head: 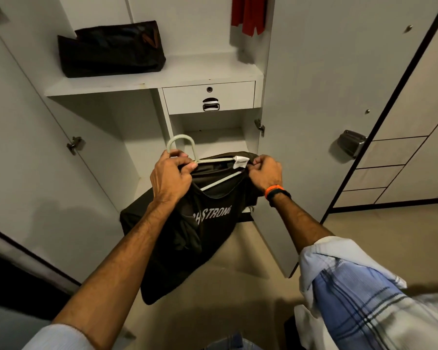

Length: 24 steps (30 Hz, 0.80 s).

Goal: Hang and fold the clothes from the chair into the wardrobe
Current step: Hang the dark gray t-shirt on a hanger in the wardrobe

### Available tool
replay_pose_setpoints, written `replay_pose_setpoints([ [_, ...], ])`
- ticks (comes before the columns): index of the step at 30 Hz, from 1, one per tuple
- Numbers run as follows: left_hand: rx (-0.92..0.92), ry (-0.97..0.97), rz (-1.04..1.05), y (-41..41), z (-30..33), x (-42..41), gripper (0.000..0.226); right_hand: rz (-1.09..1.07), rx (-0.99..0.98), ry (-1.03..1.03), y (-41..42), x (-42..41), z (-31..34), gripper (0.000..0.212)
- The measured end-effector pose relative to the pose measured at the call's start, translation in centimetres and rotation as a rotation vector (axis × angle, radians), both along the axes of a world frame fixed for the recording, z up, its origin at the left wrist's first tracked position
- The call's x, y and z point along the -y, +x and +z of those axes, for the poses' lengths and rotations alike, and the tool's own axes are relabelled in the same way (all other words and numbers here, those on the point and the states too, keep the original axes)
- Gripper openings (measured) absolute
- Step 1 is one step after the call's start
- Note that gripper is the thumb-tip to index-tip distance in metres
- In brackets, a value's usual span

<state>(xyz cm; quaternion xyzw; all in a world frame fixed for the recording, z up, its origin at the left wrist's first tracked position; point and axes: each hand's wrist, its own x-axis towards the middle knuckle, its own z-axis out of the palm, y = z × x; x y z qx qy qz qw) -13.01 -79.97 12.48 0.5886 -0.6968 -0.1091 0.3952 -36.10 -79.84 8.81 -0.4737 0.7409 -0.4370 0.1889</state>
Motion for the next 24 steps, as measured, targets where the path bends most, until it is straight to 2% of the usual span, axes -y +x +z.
replay_pose_setpoints([
  [2,0.035,0.014,0.000,0.2,-0.2,0.0,0.023,-0.014,-0.013,-0.076,0.0,-0.3,1.1,0.014],
  [6,0.159,0.073,-0.019,-0.2,-1.0,-0.3,0.019,0.079,0.011,-0.248,1.1,-0.7,4.2,0.020],
  [9,0.193,0.090,-0.045,-1.4,-1.6,-0.6,0.017,0.254,0.122,-0.318,2.2,-0.8,5.8,0.021],
  [11,0.158,0.086,-0.066,-2.1,-1.7,-0.4,0.017,0.415,0.226,-0.274,2.4,-1.0,6.1,0.018],
  [12,0.131,0.080,-0.076,-2.4,-1.6,-0.3,0.018,0.474,0.211,-0.234,2.2,-1.1,6.0,0.018],
  [16,0.020,0.085,-0.138,-2.4,-1.5,0.4,0.019,0.510,-0.217,0.012,0.0,-1.3,4.4,0.026],
  [18,-0.026,0.084,-0.169,-2.3,-1.5,0.7,0.019,0.557,-0.322,0.123,-0.8,-1.4,3.6,0.030],
  [20,-0.059,0.082,-0.204,-2.4,-1.4,0.8,0.018,0.589,-0.368,0.154,-1.2,-1.4,3.0,0.020],
  [22,-0.059,0.094,-0.247,-2.6,-1.3,0.7,0.016,0.565,-0.335,0.100,-1.3,-1.4,2.5,0.007],
  [24,-0.063,0.118,-0.279,-2.6,-1.3,0.7,0.018,0.525,-0.269,0.012,-1.6,-1.4,2.4,0.010],
])
